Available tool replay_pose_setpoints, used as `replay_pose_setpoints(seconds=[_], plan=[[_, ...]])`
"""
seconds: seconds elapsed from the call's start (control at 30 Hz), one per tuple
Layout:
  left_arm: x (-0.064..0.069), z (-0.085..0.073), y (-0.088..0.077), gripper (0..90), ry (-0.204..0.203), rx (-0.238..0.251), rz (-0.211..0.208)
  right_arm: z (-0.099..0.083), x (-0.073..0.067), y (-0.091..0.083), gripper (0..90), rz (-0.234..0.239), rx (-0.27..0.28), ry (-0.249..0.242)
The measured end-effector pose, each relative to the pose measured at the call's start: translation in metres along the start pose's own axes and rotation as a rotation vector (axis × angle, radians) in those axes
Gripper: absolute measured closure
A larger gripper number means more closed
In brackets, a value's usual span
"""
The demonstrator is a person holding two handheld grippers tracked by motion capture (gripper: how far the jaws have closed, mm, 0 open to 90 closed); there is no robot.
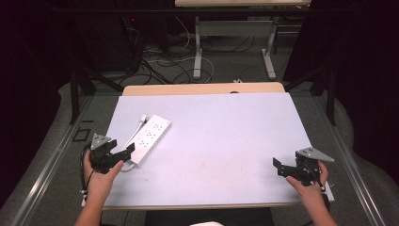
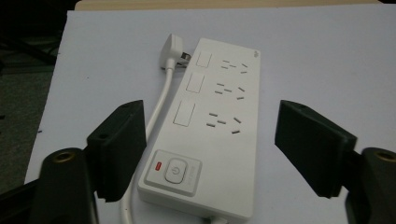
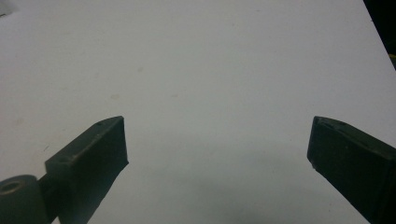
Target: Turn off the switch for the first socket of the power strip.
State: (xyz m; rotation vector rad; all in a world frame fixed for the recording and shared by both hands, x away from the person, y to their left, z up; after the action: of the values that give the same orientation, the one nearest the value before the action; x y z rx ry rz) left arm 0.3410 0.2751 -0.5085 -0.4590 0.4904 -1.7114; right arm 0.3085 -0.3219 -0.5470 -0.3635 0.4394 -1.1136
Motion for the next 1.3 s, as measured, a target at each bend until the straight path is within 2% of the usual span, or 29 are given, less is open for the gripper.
replay_pose_setpoints(seconds=[0.13, 0.2, 0.3, 0.43, 0.57, 0.67, 0.8, 0.87, 0.9, 0.97, 1.0, 1.03, 1.23, 1.3], plan=[[0.001, 0.006, -0.001, 31.5, -0.004, 0.008, -0.014, 0.001, 0.000, 0.000, 4.3, 0.007, -0.005, 0.000], [0.001, 0.011, -0.002, 31.5, -0.007, 0.025, -0.008, 0.002, -0.001, 0.001, 4.3, 0.004, -0.012, 0.000], [0.000, 0.014, -0.003, 32.9, -0.010, 0.025, -0.008, 0.002, -0.001, 0.002, 4.3, 0.011, -0.012, -0.007], [-0.003, 0.022, -0.003, 36.5, 0.013, 0.027, 0.011, 0.002, -0.001, 0.004, 4.4, 0.009, -0.012, -0.006], [-0.005, 0.026, -0.003, 40.7, 0.022, 0.018, 0.025, 0.002, 0.000, 0.004, 4.5, 0.012, -0.011, -0.021], [-0.008, 0.029, -0.001, 44.0, 0.025, 0.014, 0.038, 0.002, 0.000, 0.004, 4.7, 0.009, -0.011, -0.014], [-0.011, 0.033, 0.003, 45.7, 0.010, 0.019, 0.052, 0.002, 0.000, 0.005, 4.8, 0.003, -0.003, -0.015], [-0.012, 0.035, 0.004, 45.8, 0.007, 0.016, 0.061, 0.002, -0.001, 0.004, 4.9, 0.009, -0.009, -0.001], [-0.012, 0.036, 0.006, 45.8, 0.001, 0.034, 0.070, 0.002, -0.001, 0.004, 4.9, 0.004, -0.004, -0.005], [-0.014, 0.039, 0.007, 48.2, -0.014, 0.026, 0.057, 0.002, 0.000, 0.004, 5.0, 0.003, -0.006, -0.006], [-0.014, 0.039, 0.007, 48.2, -0.014, 0.026, 0.057, 0.002, 0.000, 0.006, 5.0, -0.003, 0.013, -0.005], [-0.015, 0.040, 0.008, 48.0, -0.017, 0.030, 0.062, 0.002, 0.000, 0.005, 5.0, 0.007, -0.010, -0.005], [-0.016, 0.042, 0.016, 46.9, -0.038, 0.042, 0.083, 0.002, 0.000, 0.006, 5.1, 0.010, -0.011, -0.010], [-0.017, 0.042, 0.018, 47.0, -0.044, 0.031, 0.086, 0.002, 0.000, 0.006, 5.2, 0.011, -0.011, -0.010]])
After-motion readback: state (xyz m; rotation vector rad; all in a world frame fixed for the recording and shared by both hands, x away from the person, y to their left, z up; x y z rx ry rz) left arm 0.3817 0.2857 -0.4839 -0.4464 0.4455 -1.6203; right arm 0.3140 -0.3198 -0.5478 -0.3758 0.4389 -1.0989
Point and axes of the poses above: each handheld gripper's, and its own axes: y roughly forward along the jaws, z roughly out of its top, x roughly to its right, the point moved 1 cm from there along y, roughly forward along the jaws, and after that the axes turned 8 degrees about z, right-handed, at the moved point
